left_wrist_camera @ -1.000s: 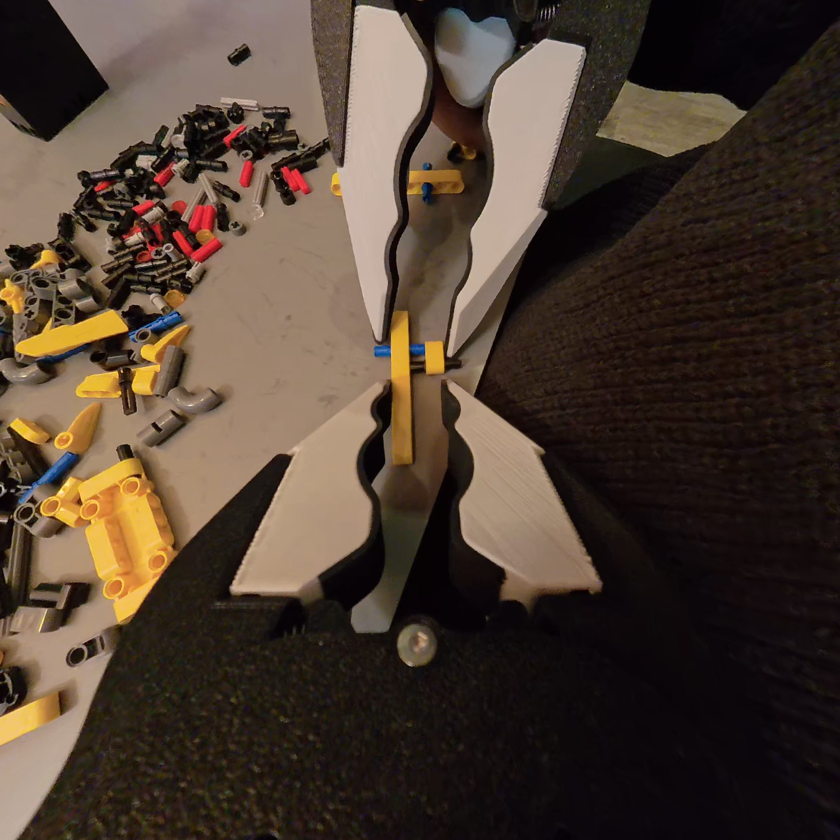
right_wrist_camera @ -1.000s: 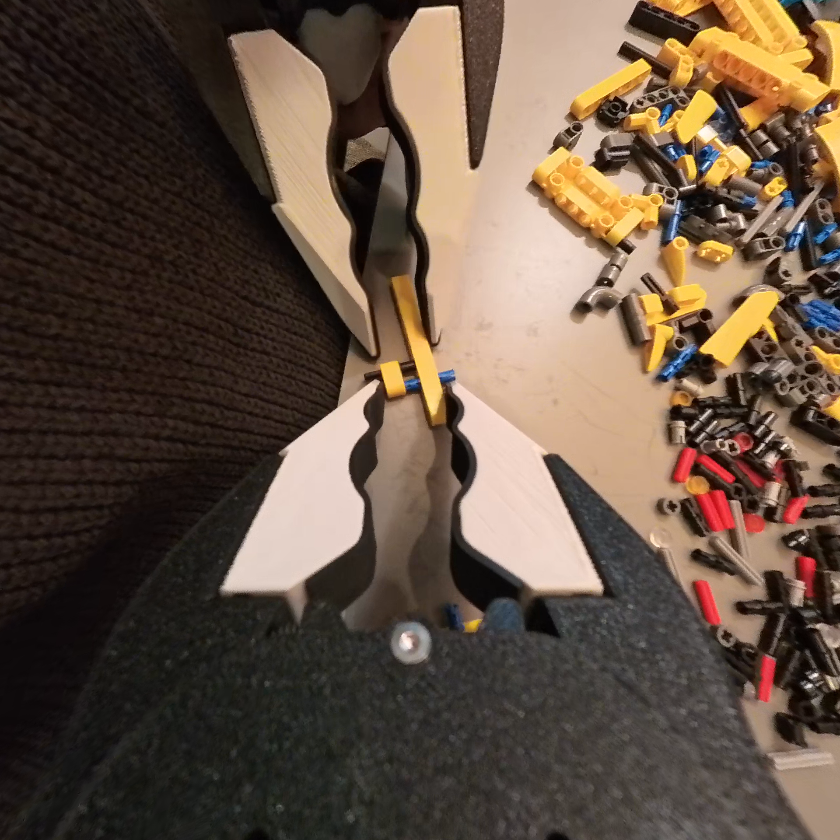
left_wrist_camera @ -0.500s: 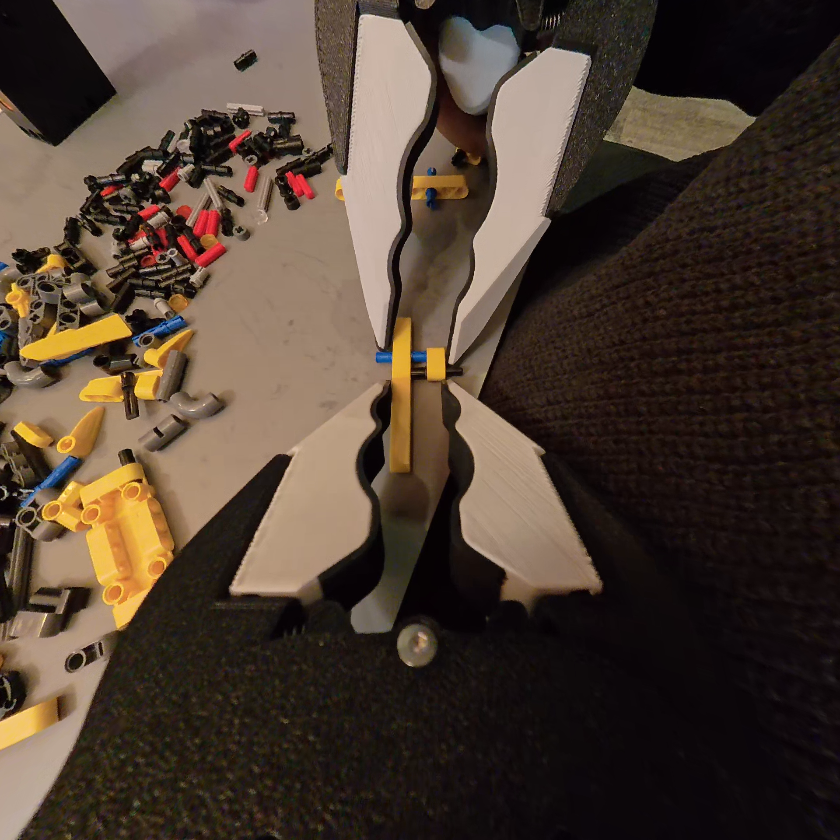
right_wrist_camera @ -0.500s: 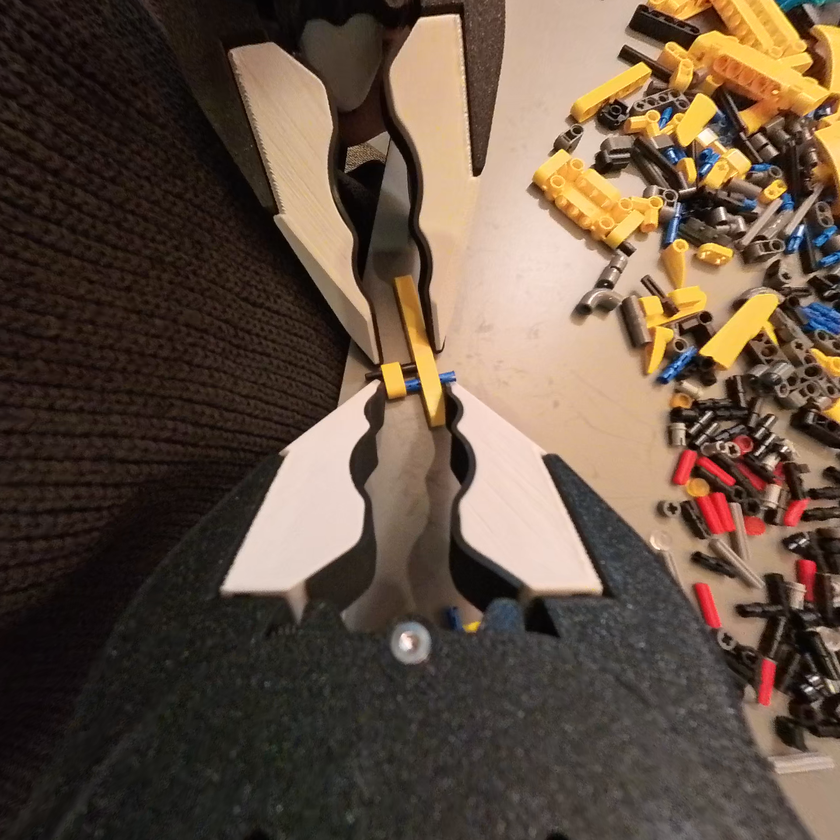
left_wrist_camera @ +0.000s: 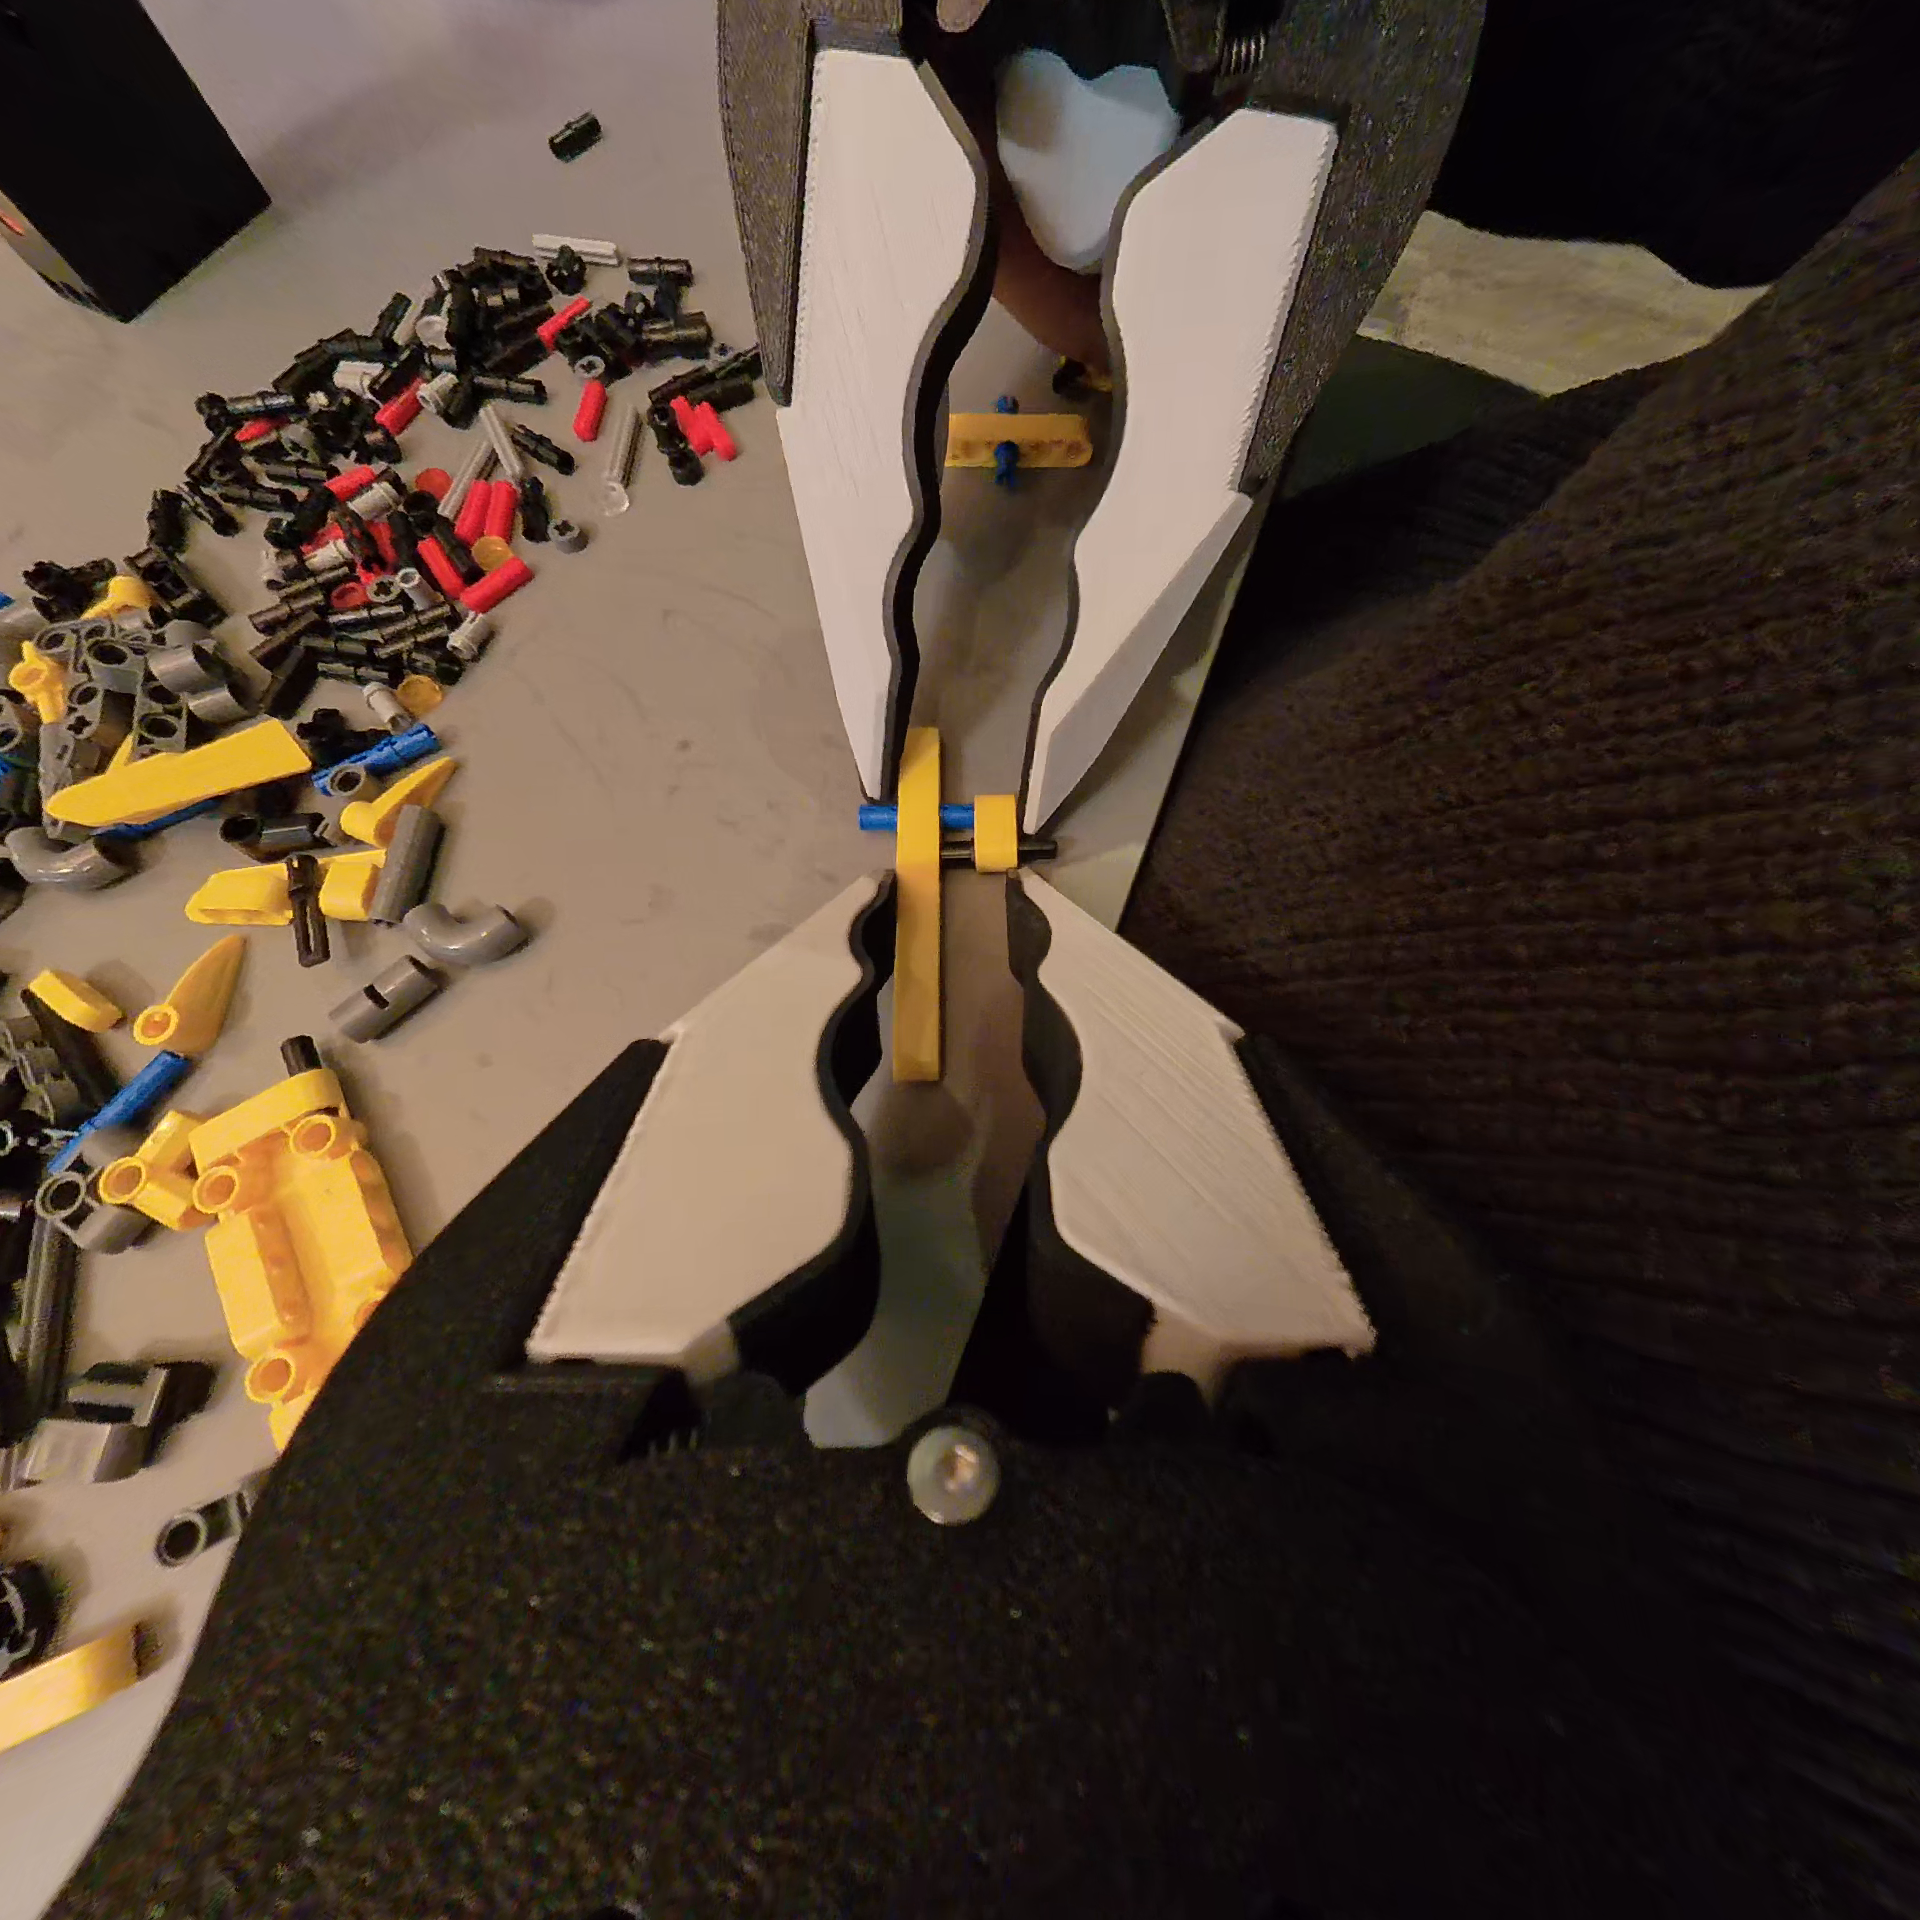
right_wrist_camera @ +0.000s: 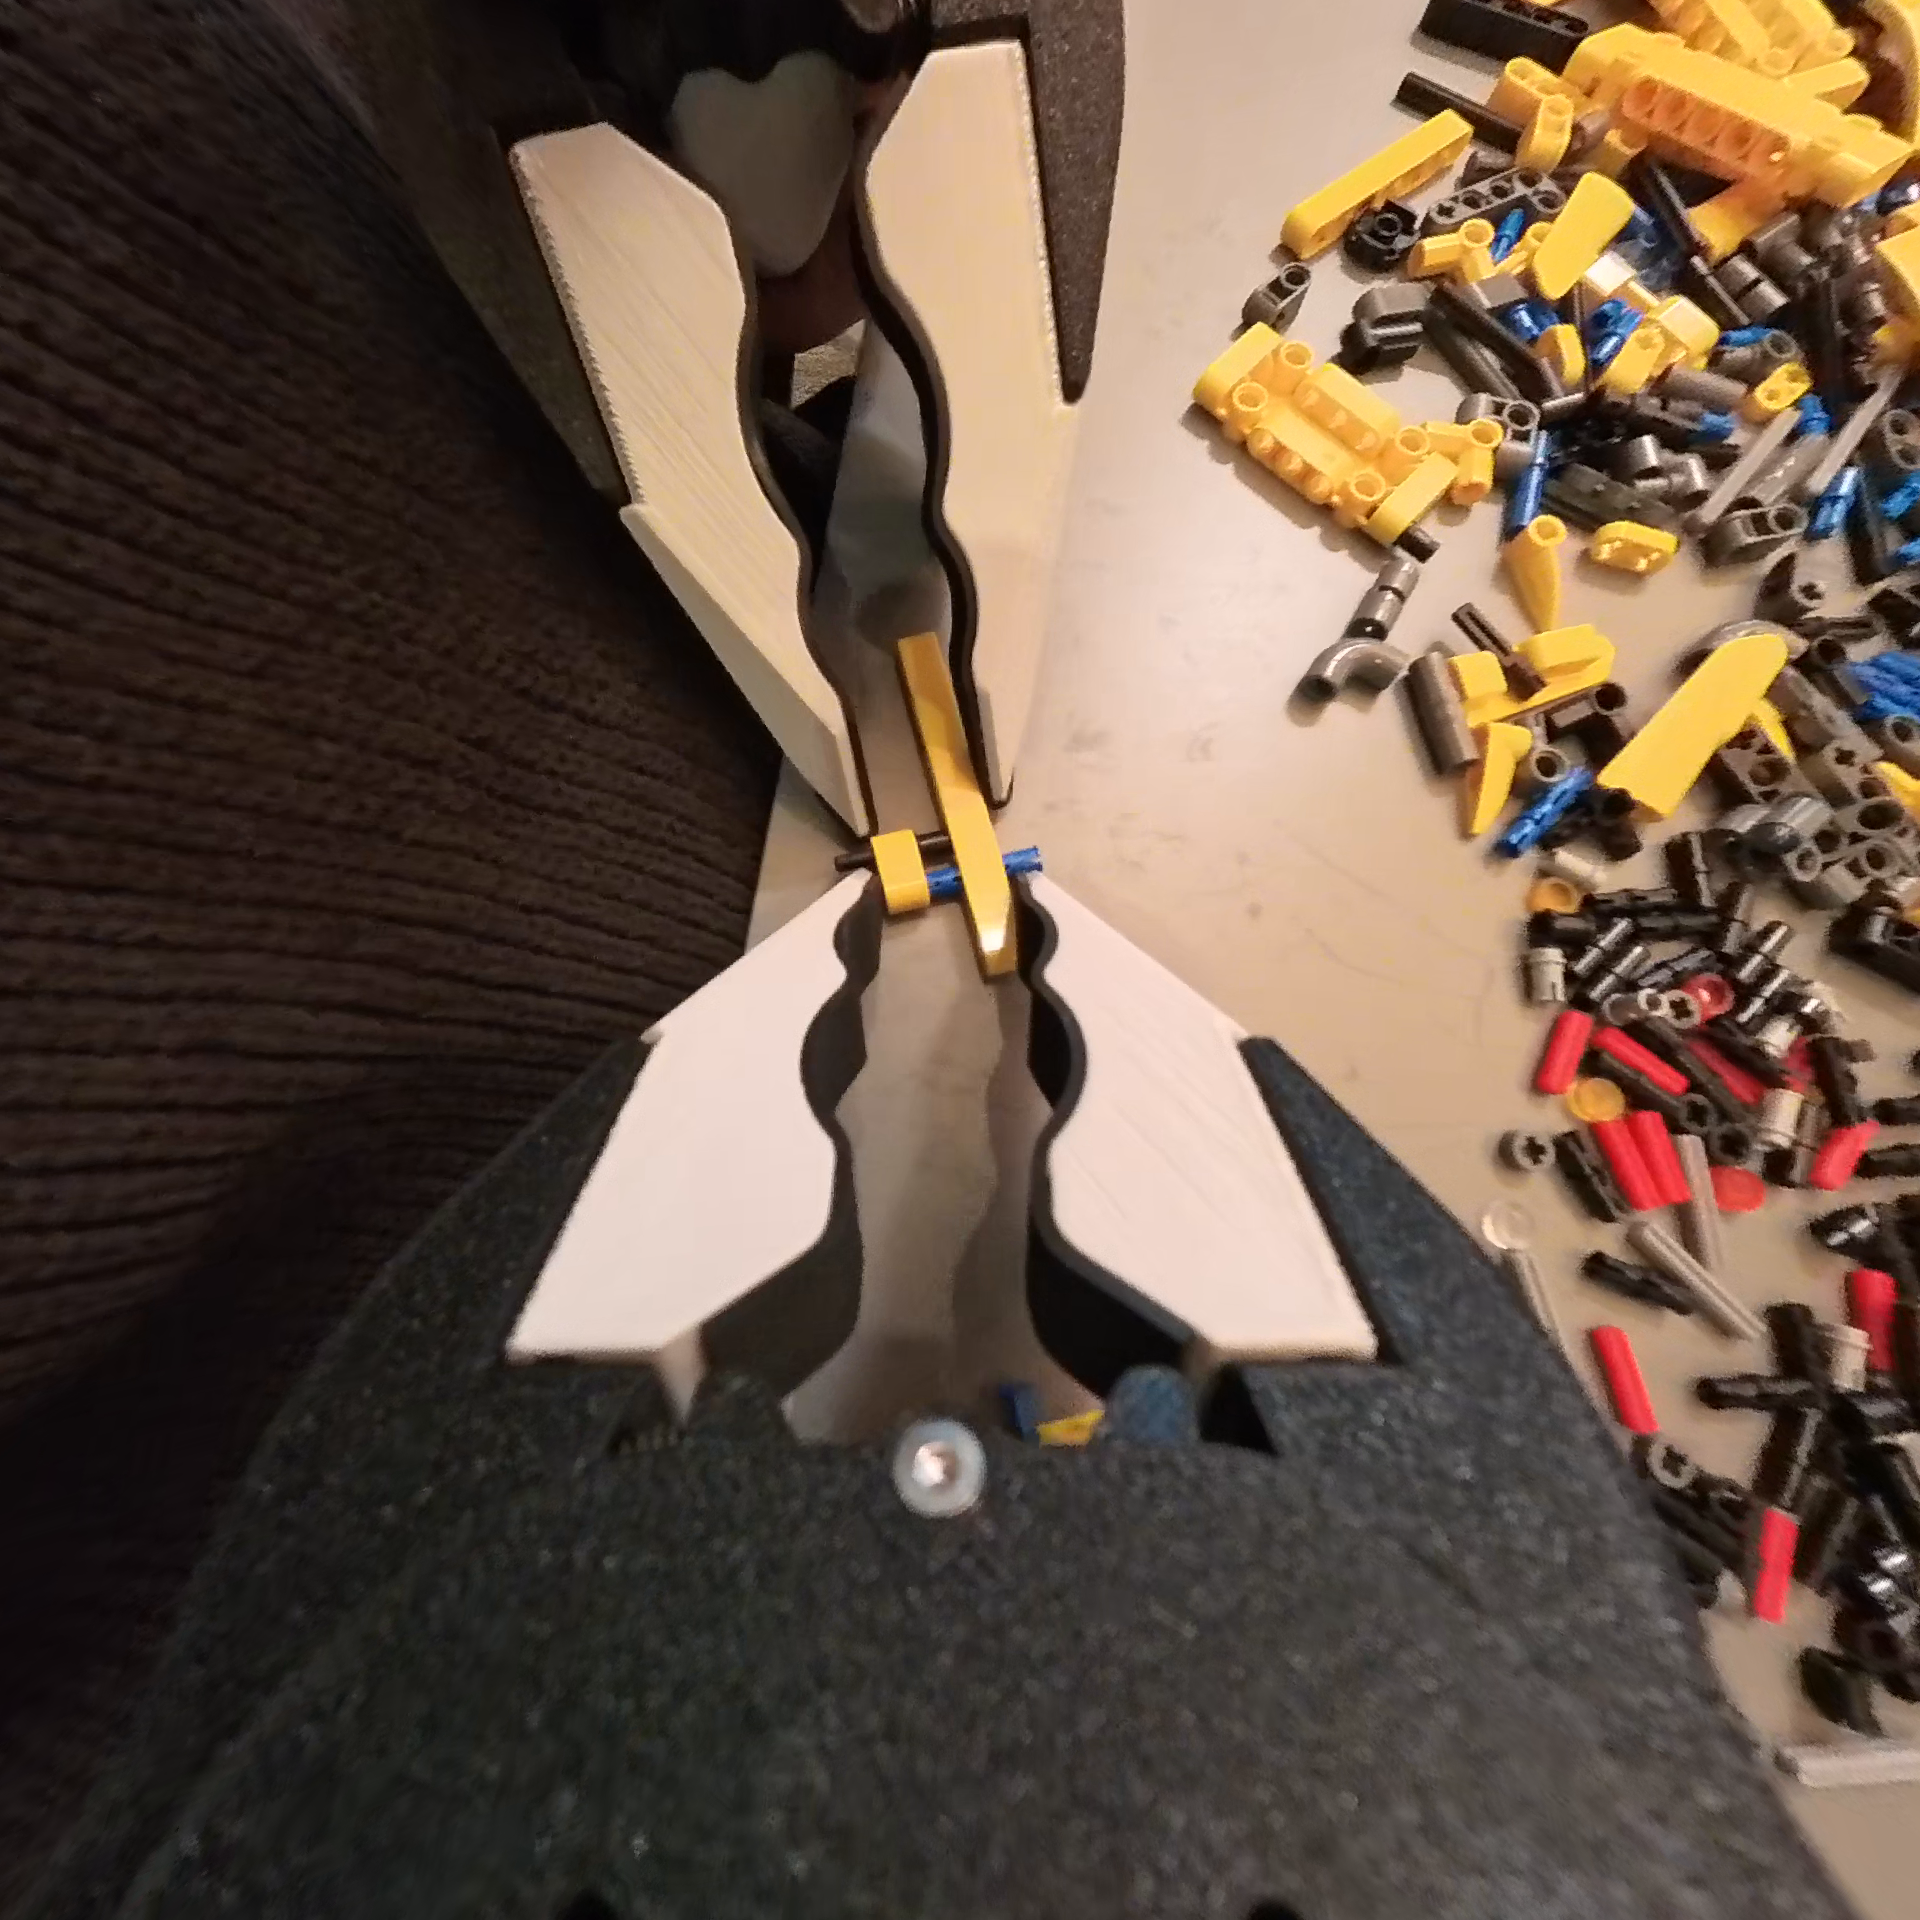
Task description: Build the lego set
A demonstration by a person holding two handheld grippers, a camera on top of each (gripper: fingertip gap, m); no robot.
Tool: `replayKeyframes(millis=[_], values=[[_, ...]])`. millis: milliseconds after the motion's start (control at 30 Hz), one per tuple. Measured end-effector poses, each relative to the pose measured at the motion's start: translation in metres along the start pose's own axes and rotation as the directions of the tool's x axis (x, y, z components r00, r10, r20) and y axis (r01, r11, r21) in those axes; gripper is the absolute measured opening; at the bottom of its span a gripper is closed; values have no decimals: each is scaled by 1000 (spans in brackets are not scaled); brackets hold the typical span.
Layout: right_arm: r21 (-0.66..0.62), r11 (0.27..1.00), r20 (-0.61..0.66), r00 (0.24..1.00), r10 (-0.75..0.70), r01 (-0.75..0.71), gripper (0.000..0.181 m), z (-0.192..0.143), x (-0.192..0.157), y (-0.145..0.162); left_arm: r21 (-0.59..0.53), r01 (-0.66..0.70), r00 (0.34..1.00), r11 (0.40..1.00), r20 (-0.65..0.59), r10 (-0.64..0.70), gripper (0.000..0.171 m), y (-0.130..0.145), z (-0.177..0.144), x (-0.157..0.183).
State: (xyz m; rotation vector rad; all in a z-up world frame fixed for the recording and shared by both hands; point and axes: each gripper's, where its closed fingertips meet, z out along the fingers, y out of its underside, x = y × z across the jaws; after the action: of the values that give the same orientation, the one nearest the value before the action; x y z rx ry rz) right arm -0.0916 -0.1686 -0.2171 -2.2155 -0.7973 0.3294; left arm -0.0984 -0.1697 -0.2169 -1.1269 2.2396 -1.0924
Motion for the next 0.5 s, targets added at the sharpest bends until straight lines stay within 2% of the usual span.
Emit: replayKeyframes(millis=[500], values=[[16,1000,-24,1000,3,-3,25,0,1,0,17,-5,1000,1000,5,5,21,-1,-1,-1]])
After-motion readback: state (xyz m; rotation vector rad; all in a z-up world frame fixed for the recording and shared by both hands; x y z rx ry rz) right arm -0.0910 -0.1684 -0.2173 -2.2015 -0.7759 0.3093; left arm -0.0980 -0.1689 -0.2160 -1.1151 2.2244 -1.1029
